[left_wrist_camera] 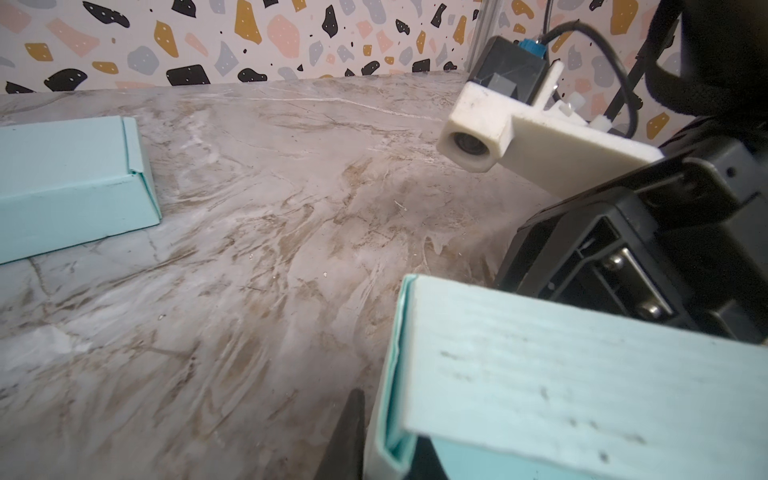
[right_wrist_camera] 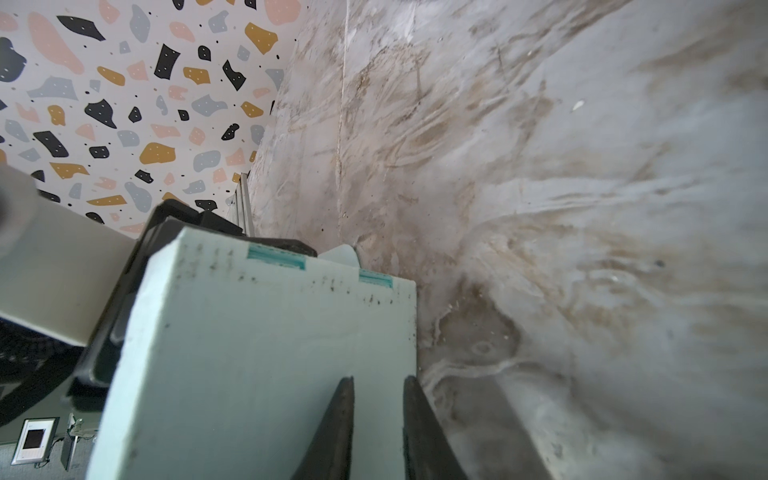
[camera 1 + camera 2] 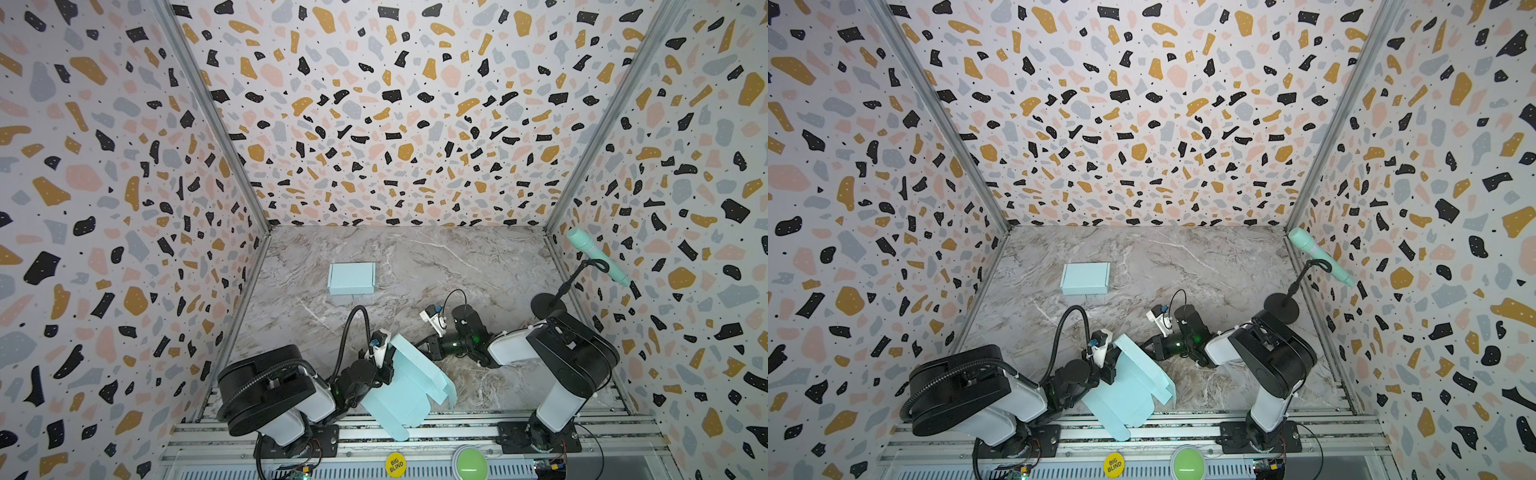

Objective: Fold the paper box

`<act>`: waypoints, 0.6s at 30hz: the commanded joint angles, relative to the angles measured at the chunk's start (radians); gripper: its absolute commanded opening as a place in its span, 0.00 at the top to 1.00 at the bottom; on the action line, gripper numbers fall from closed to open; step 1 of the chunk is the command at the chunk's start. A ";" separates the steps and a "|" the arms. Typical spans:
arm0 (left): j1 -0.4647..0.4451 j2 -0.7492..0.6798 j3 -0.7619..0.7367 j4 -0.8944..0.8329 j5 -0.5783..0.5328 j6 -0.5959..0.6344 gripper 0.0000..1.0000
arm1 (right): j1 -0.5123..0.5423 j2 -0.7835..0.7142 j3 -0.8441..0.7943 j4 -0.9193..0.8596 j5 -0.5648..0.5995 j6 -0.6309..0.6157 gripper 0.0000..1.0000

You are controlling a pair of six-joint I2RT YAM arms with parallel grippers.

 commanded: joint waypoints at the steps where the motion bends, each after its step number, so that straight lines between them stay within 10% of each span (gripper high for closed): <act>1: -0.003 -0.021 -0.013 0.018 -0.017 0.008 0.86 | -0.004 -0.082 -0.006 -0.047 0.001 -0.024 0.77; 18: -0.005 -0.340 0.051 -0.432 -0.231 -0.157 0.99 | 0.019 -0.899 0.147 -0.915 0.591 -0.232 0.94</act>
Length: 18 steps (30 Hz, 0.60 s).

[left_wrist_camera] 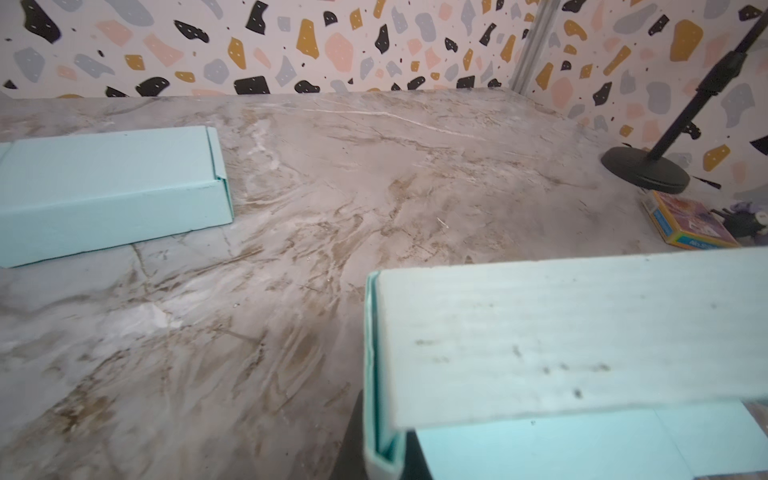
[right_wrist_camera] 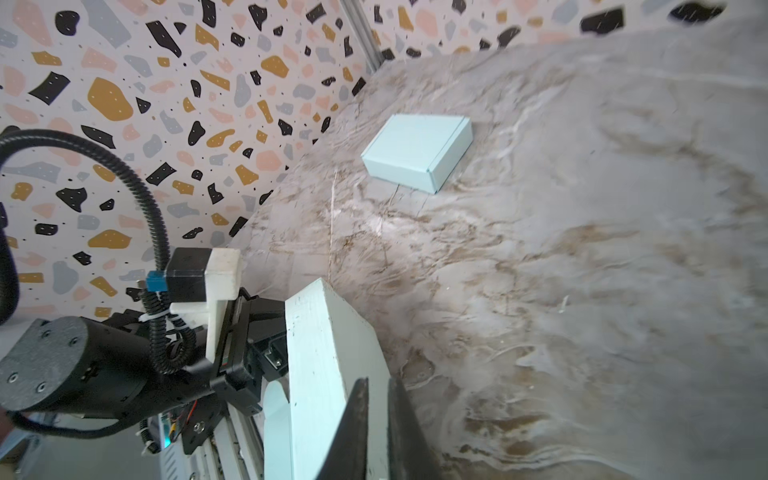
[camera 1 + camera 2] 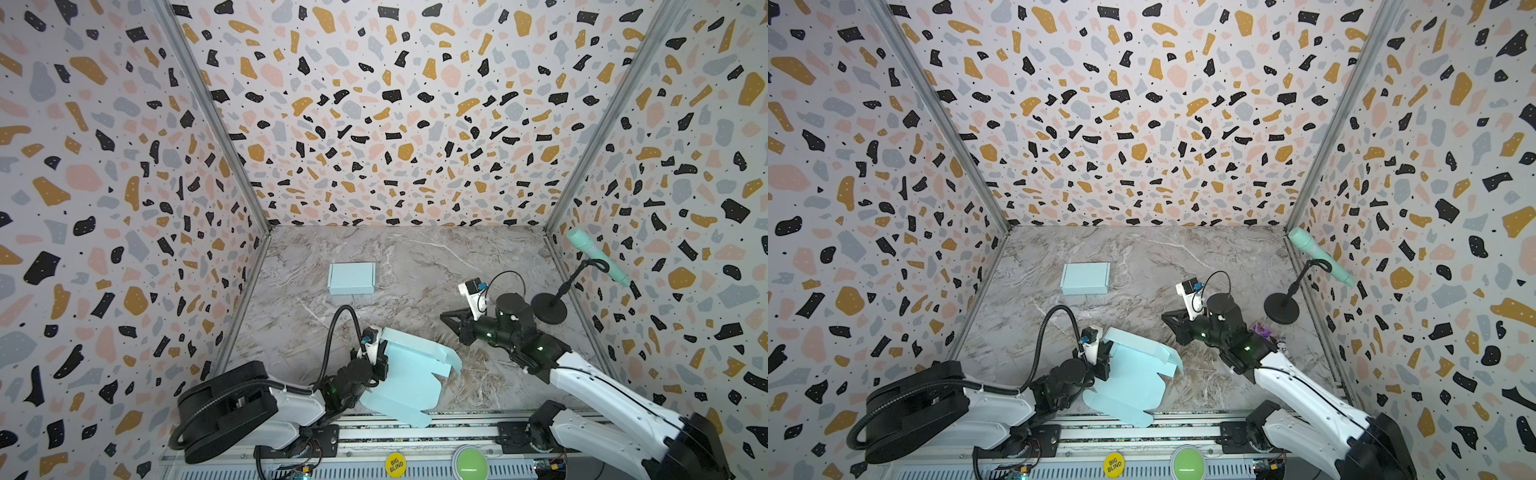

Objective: Fold the paper box

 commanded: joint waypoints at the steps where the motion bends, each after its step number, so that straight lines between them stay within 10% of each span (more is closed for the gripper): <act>1: -0.004 -0.104 0.049 -0.172 -0.104 -0.087 0.99 | 0.074 -0.107 0.053 -0.268 0.189 -0.036 0.99; 10: -0.004 -0.284 0.163 -0.499 -0.145 -0.166 1.00 | 0.393 -0.083 0.062 -0.274 0.471 0.040 1.00; 18: -0.004 -0.390 0.164 -0.568 -0.135 -0.176 1.00 | 0.423 0.021 0.053 -0.134 0.523 0.044 1.00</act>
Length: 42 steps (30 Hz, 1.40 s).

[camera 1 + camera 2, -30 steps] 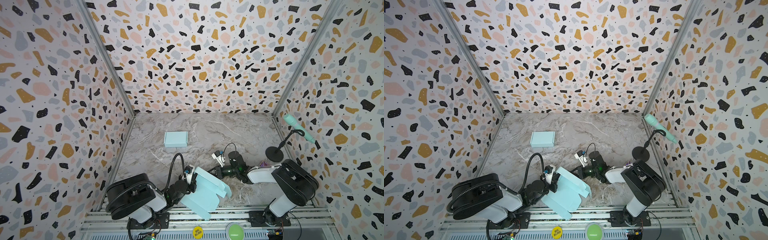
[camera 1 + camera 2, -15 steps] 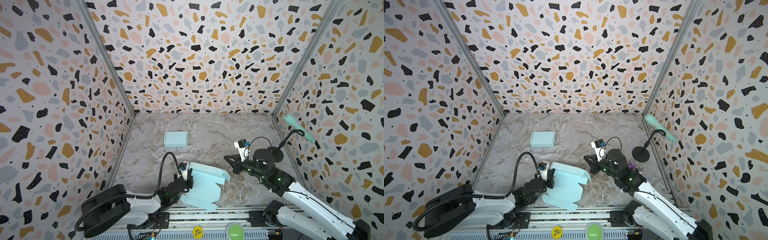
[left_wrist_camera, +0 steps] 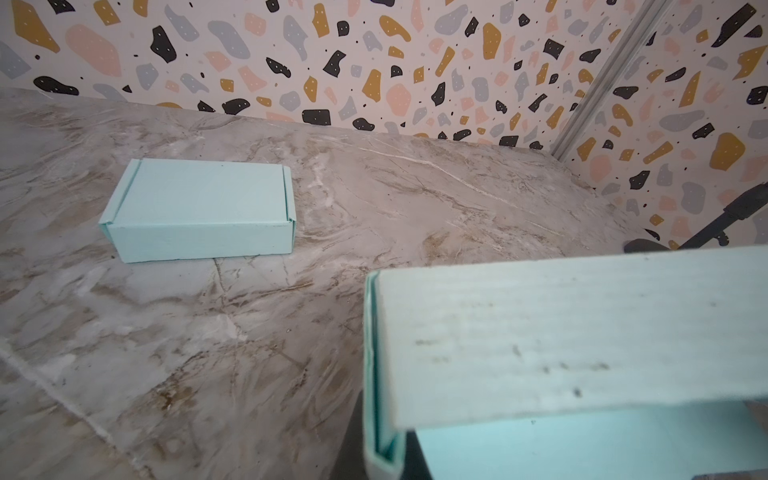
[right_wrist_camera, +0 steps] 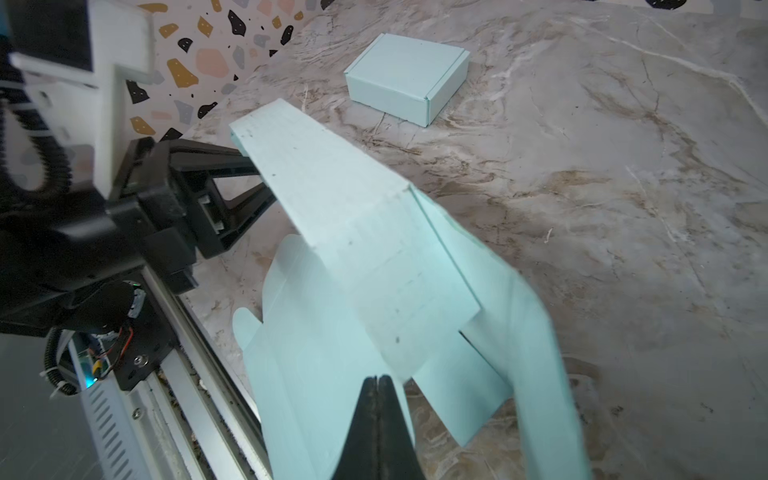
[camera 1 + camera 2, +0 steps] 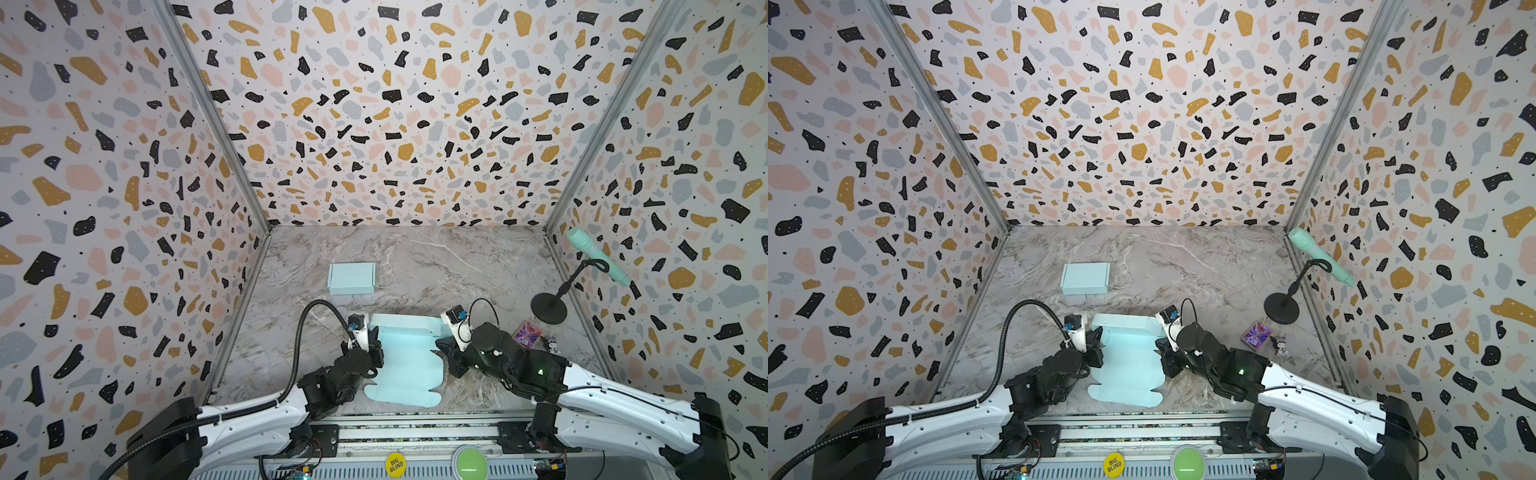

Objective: Fold the paper box

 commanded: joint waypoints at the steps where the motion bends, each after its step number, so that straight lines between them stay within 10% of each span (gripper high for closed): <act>1: -0.004 -0.042 0.007 -0.037 -0.024 -0.016 1.00 | 0.004 -0.011 0.008 0.095 0.047 0.016 1.00; 23: -0.004 -0.057 0.037 -0.056 -0.006 0.008 1.00 | 0.003 -0.058 -0.001 0.118 0.083 0.029 1.00; 42: -0.003 -0.103 0.046 -0.065 0.014 -0.034 1.00 | -0.009 0.047 0.021 0.368 -0.121 -0.103 1.00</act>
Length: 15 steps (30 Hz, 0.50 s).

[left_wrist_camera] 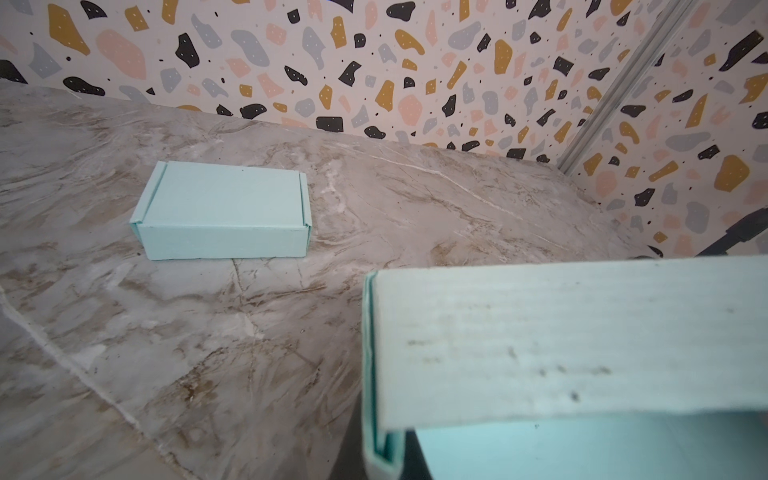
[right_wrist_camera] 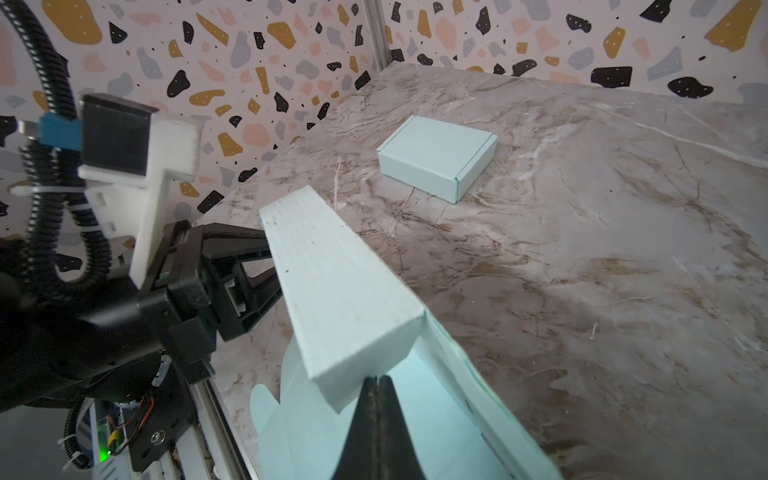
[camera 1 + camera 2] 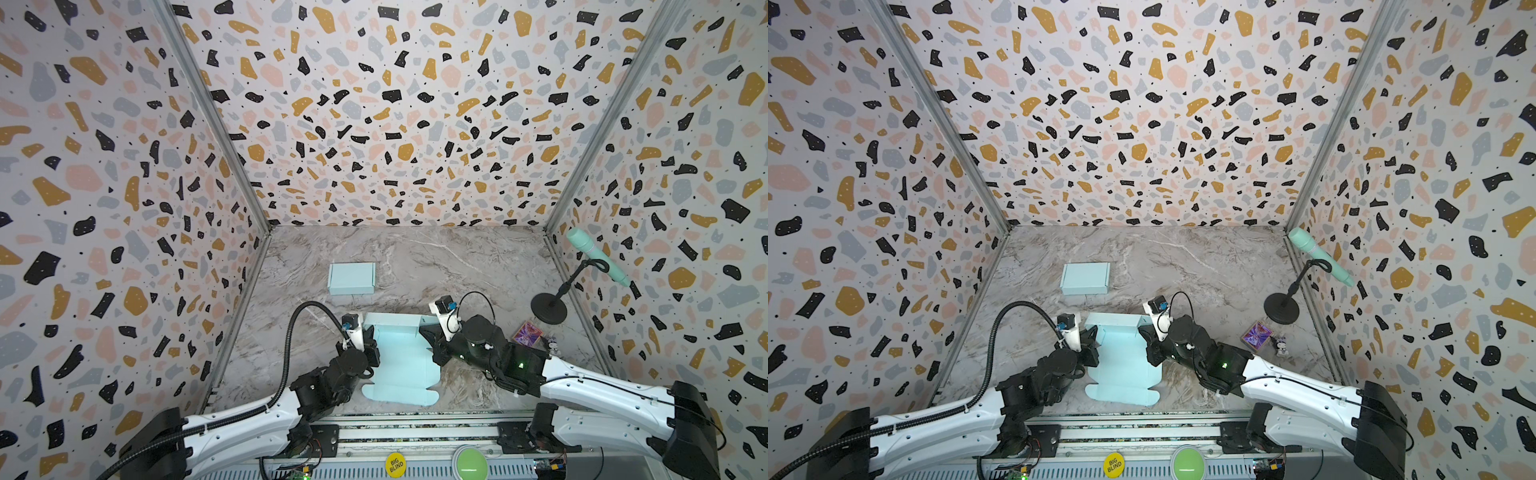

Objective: Fold the paper box

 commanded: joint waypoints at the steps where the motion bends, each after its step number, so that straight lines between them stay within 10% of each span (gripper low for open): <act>1: -0.002 -0.034 0.038 0.000 0.025 -0.021 1.00 | -0.001 -0.087 0.009 0.070 -0.064 -0.063 1.00; 9: 0.063 -0.084 0.133 -0.222 0.098 -0.076 1.00 | -0.022 -0.465 -0.151 0.145 -0.115 -0.153 0.80; 15: 0.120 -0.181 0.140 -0.239 0.185 -0.094 1.00 | -0.161 -0.685 -0.367 0.304 -0.174 -0.001 0.74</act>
